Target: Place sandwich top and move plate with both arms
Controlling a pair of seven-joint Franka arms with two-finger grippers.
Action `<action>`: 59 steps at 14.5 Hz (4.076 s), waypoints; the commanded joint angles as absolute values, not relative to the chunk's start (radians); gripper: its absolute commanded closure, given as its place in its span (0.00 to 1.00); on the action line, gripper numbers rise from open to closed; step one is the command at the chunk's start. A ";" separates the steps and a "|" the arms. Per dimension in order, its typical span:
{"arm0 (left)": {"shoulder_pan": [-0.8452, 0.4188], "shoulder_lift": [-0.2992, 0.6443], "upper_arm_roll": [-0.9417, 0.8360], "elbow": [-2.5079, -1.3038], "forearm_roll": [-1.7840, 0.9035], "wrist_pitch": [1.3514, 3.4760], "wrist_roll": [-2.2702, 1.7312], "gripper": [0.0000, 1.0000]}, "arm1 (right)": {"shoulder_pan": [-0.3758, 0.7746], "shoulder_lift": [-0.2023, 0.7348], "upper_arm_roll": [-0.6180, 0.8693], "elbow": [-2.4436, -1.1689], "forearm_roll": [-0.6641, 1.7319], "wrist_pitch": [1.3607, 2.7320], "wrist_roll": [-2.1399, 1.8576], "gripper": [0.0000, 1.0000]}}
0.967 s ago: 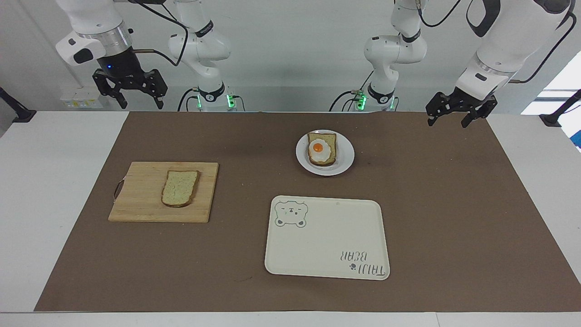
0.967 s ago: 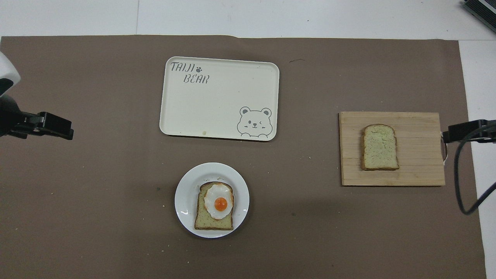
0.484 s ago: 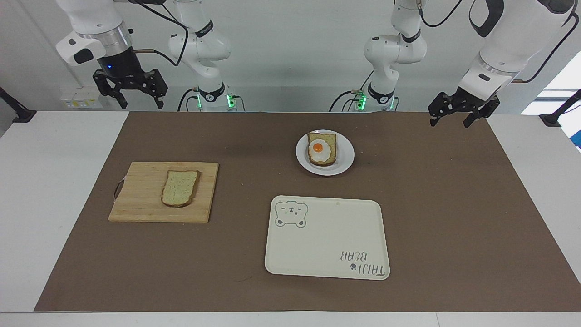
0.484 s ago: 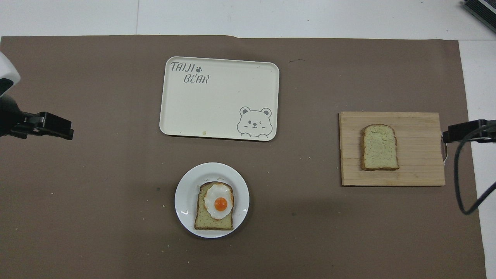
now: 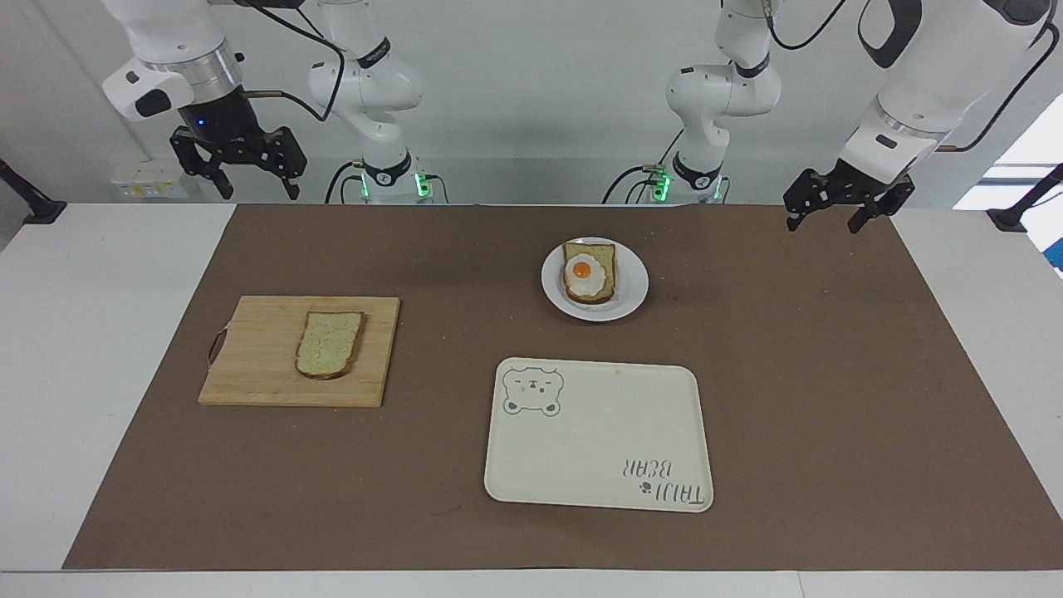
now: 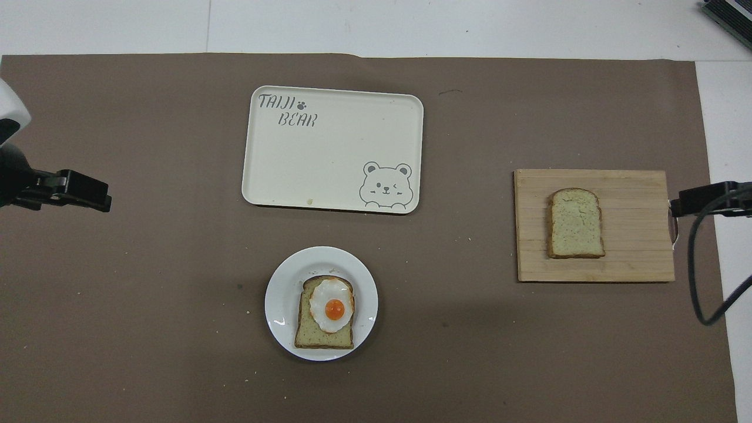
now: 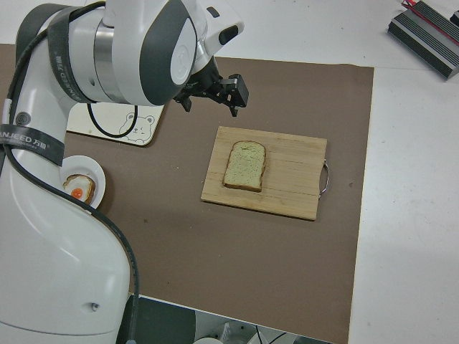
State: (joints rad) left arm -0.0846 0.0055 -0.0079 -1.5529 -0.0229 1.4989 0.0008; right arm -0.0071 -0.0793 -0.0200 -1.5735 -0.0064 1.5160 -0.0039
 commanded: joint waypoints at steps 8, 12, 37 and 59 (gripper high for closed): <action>-0.071 -0.012 -0.017 -1.572 -0.014 1.494 0.008 0.00 | -0.020 -0.086 -0.014 -1.586 0.000 1.526 -0.017 0.00; -0.071 -0.011 -0.017 -1.572 -0.014 1.494 0.008 0.00 | -0.020 -0.086 -0.014 -1.588 0.000 1.531 -0.015 0.00; -0.071 -0.012 -0.017 -1.572 -0.014 1.494 0.008 0.00 | -0.069 0.118 -0.020 -1.868 0.060 2.011 -0.173 0.00; -0.071 -0.011 -0.017 -1.572 -0.014 1.496 0.008 0.00 | -0.170 0.195 -0.020 -2.134 0.252 2.250 -0.359 0.76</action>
State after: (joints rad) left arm -0.0846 0.0055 -0.0079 -1.5529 -0.0229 1.4988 0.0008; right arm -0.1599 0.1992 -0.0263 -2.1258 0.2211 2.2394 -0.3254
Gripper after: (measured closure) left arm 0.000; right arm 0.388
